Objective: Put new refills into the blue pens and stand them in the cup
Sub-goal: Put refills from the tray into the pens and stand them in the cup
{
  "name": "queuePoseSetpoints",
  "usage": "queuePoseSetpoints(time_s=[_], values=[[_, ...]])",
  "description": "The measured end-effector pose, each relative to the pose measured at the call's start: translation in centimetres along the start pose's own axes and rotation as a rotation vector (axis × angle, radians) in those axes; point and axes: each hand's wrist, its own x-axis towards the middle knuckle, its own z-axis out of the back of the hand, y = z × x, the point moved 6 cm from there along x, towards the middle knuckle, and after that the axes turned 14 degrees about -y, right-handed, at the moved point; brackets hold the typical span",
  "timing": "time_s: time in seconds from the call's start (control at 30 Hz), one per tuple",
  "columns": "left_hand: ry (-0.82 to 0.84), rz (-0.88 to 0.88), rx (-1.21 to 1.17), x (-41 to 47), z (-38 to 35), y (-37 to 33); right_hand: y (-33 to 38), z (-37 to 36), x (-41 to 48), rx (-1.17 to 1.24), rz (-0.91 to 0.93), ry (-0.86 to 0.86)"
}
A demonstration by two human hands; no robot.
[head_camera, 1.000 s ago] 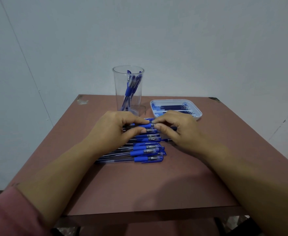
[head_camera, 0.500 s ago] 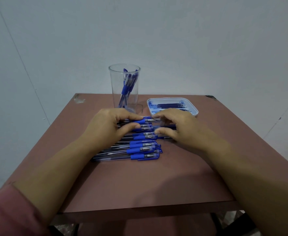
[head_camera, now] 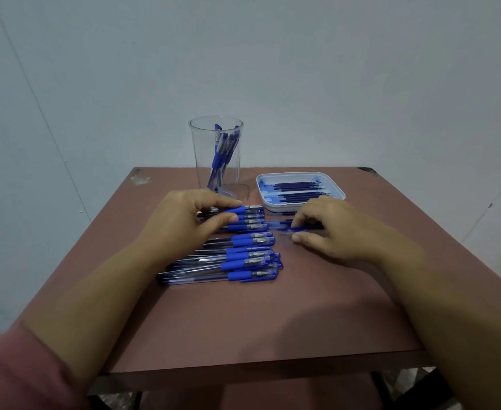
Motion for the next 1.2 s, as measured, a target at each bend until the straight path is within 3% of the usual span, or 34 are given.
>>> queuePoseSetpoints(time_s=[0.13,0.4,0.7,1.2], values=[[0.025,0.002,-0.004,-0.1,-0.3,-0.2,0.1,0.4,0.2,0.124,-0.069,-0.119],[0.02,-0.004,-0.024,-0.2,-0.4,-0.7,2.4,0.2,0.7,0.317,0.018,-0.342],[0.02,-0.045,-0.017,-0.5,-0.7,-1.0,3.2,-1.1,1.2,0.295,0.077,-0.35],[-0.001,-0.114,0.024,-0.4,-0.7,-1.5,3.5,-1.9,1.8,0.412,0.006,-0.347]])
